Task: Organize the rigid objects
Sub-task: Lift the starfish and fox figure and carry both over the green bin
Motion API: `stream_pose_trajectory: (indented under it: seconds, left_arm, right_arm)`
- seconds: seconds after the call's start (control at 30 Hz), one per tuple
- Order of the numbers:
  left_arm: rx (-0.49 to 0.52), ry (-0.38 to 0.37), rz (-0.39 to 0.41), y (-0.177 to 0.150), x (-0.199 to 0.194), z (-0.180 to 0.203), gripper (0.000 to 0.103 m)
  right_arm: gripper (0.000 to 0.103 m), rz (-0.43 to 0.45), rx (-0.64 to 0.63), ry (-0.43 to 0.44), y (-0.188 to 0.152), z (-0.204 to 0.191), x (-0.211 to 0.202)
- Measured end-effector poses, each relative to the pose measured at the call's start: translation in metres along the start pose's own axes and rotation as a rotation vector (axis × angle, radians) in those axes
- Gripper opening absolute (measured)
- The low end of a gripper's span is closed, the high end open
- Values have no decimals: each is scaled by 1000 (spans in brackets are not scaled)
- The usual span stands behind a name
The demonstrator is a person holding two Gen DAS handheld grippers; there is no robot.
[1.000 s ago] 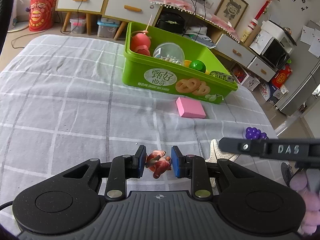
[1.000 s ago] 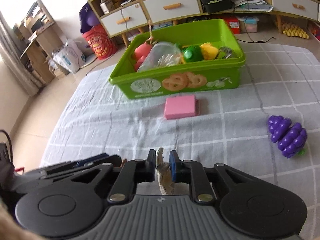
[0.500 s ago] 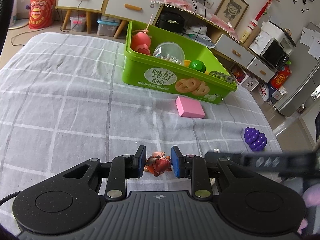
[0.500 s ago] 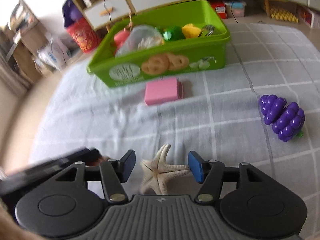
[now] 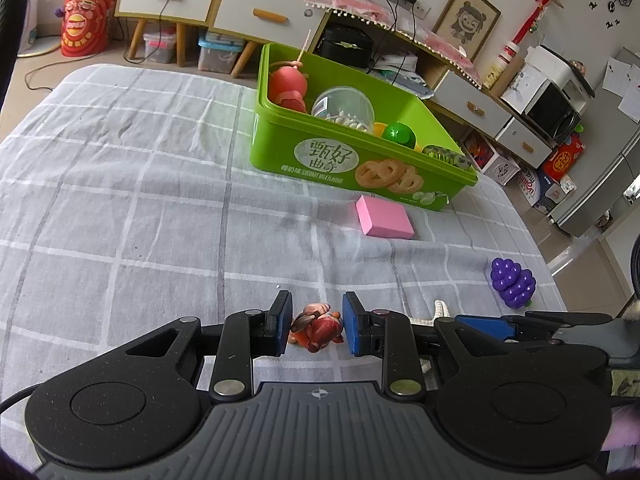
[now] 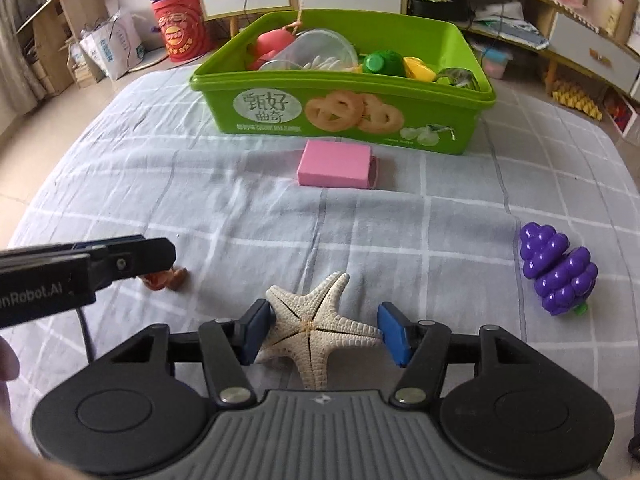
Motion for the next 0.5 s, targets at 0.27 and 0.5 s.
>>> stream_pose_trajectory:
  seconds: [0.27, 0.5]
  left_arm:
    - [-11, -14, 25, 10, -7, 7, 32]
    - [24, -21, 54, 35, -13, 22, 32]
  right_arm:
    - [37, 64, 99, 36, 19, 13, -17]
    - [37, 105, 211, 83, 46, 33, -30]
Point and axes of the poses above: each gripper's, at about its wrist camera, not at the fingertips, and x roughly the way its jaws point, z to its right, y to its top, the point moved 10 cm from there along x, roughly the way its jaws point, and after that the axes turned 9 degrees about -x, right-handed, at the moved point
